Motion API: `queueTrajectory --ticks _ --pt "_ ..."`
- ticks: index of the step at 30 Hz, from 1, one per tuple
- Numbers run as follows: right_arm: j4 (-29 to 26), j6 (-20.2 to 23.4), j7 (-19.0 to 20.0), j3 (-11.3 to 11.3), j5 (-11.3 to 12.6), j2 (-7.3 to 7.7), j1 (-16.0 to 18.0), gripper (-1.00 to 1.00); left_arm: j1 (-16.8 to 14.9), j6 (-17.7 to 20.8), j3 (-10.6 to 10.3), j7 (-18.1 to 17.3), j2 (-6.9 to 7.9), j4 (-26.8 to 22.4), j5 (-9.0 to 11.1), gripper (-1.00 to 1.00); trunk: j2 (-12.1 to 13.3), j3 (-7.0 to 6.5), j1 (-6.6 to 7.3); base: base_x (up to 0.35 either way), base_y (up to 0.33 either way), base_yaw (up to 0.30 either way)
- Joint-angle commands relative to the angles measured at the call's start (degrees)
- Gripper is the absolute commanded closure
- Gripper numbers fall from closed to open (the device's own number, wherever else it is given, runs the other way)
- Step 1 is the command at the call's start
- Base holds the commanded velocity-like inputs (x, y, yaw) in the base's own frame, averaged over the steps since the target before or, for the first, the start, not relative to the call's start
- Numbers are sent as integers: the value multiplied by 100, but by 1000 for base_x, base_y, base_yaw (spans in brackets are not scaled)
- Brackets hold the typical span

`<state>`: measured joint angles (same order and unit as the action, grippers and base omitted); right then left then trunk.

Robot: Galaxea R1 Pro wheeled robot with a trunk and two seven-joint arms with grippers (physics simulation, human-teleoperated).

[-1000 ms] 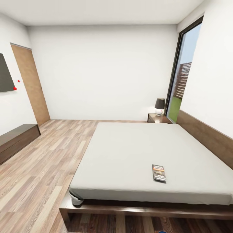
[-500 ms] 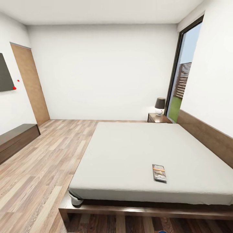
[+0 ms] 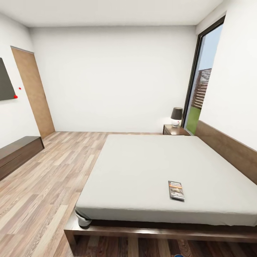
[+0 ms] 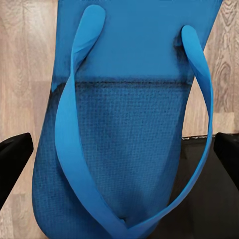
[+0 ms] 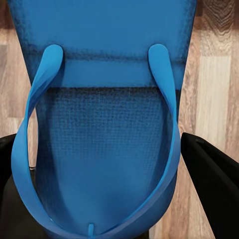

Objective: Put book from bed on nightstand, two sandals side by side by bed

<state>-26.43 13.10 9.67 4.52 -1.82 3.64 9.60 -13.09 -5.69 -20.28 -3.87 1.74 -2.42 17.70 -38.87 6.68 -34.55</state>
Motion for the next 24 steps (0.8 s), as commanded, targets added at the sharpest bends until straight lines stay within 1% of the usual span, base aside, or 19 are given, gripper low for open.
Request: queueTrajectory --ticks 1,9,24 --pt "-12 35 41 40 -20 -4 1 100 -6 -17 -46 0 1 5 50 100 -50 28 -24 0 0 0" --pt "-12 38 50 40 -12 -4 1 100 -9 10 -46 2 1 12 44 100 -370 193 -200 0 0 0" --pt "-12 66 90 47 -11 -4 0 100 -13 72 -54 17 1 14 41 100 -972 594 -529 0 0 0"
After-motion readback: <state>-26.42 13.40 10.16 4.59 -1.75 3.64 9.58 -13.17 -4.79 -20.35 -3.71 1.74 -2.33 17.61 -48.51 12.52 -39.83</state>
